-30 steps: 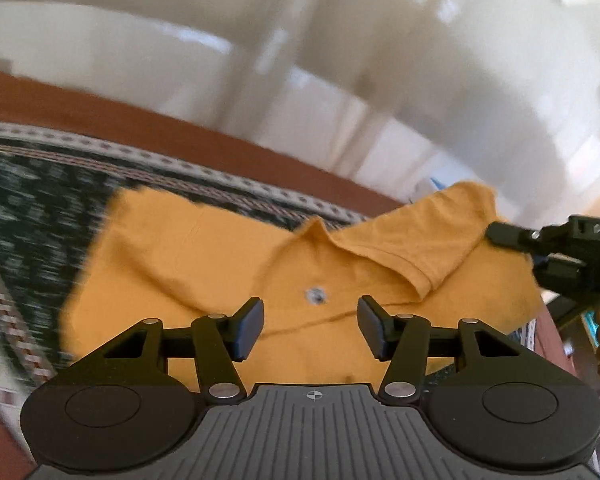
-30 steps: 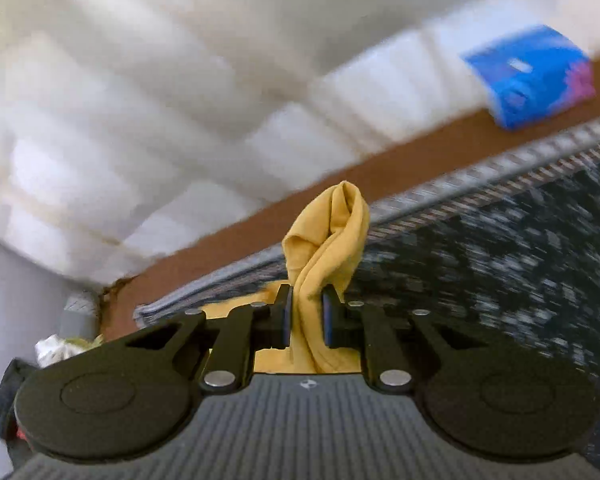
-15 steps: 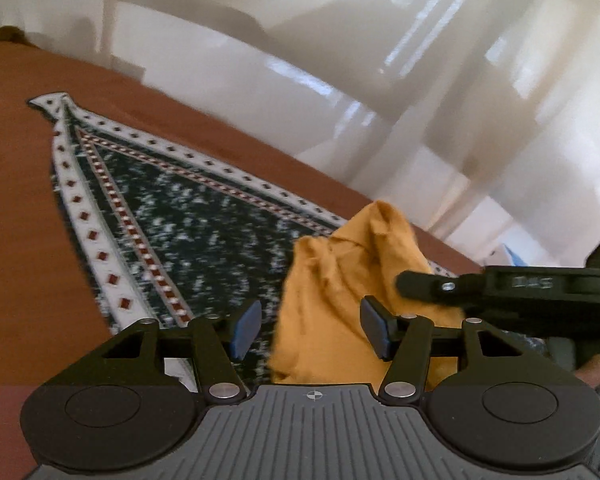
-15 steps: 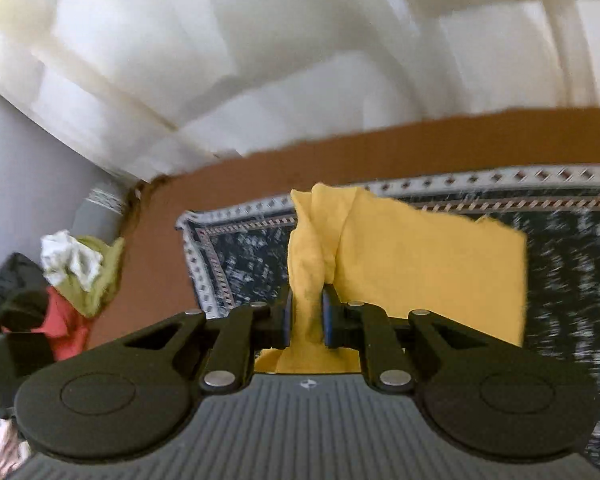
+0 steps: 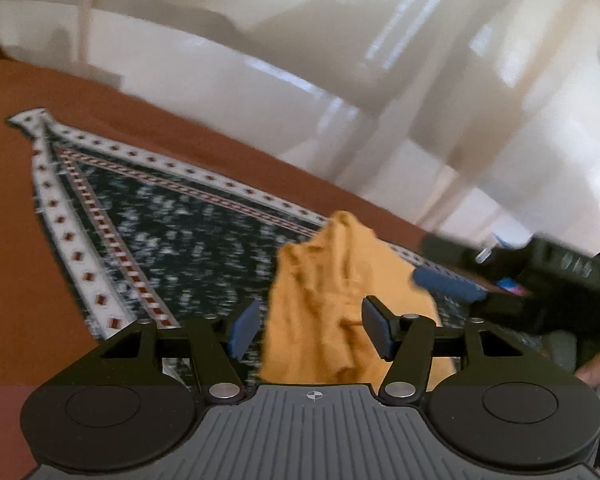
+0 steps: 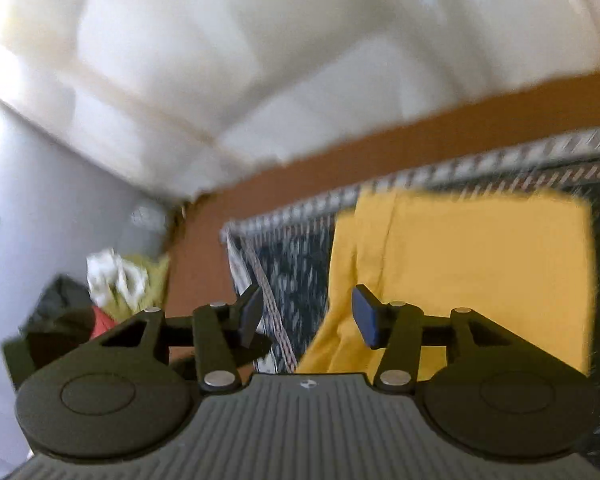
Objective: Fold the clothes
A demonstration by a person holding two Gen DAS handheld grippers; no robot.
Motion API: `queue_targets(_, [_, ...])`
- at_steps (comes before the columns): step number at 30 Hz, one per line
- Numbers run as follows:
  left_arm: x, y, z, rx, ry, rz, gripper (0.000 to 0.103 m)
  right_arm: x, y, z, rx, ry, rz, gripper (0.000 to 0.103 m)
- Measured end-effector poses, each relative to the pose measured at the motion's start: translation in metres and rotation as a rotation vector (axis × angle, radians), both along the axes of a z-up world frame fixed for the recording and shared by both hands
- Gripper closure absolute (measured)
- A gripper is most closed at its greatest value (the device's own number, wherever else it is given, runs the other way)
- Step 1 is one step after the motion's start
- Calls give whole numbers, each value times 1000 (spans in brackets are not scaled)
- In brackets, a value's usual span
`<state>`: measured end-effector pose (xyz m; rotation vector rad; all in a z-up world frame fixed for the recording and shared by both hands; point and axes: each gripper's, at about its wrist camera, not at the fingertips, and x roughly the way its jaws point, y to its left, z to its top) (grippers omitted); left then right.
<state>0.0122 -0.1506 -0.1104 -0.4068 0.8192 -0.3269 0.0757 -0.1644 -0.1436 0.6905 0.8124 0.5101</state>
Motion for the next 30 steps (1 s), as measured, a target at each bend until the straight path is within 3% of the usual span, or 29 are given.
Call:
queue_targets(3, [5, -19, -3, 10, 13, -71, 28, -11, -35, 14, -7, -32, -87, 47])
queue_targets(7, [12, -44, -12, 39, 30, -123, 28, -26, -69, 15, -107, -12, -149, 47])
queue_targets(12, [19, -55, -24, 52, 64, -118, 28, -44, -75, -11, -189, 82, -175, 46])
queue_targets(15, [23, -56, -29, 62, 85, -104, 32, -53, -73, -31, -184, 136, -173, 46])
queue_targets(17, [26, -57, -32, 93, 97, -87, 53, -54, -68, -44, -169, 168, -172, 46])
queue_targets(18, [28, -58, -33, 114, 102, -76, 67, -54, -66, -47, -165, 180, -168, 48])
queue_targets(19, [28, -56, -33, 128, 101, -63, 89, -54, -63, -50, -161, 191, -164, 49])
queue_targets(20, [28, -52, -32, 118, 93, -54, 98, -53, -61, -50, -161, 193, -158, 59])
queue_targets(21, [28, -47, -29, 107, 85, -45, 100, -52, -58, -49, -162, 192, -152, 73])
queue_targets(23, [24, -39, -22, 112, 49, -32, 101, -51, -53, -48, -170, 187, -138, 81])
queue_targets(30, [19, -26, -47, 118, 72, 0, 102, -52, -35, -44, -224, 153, -79, 82])
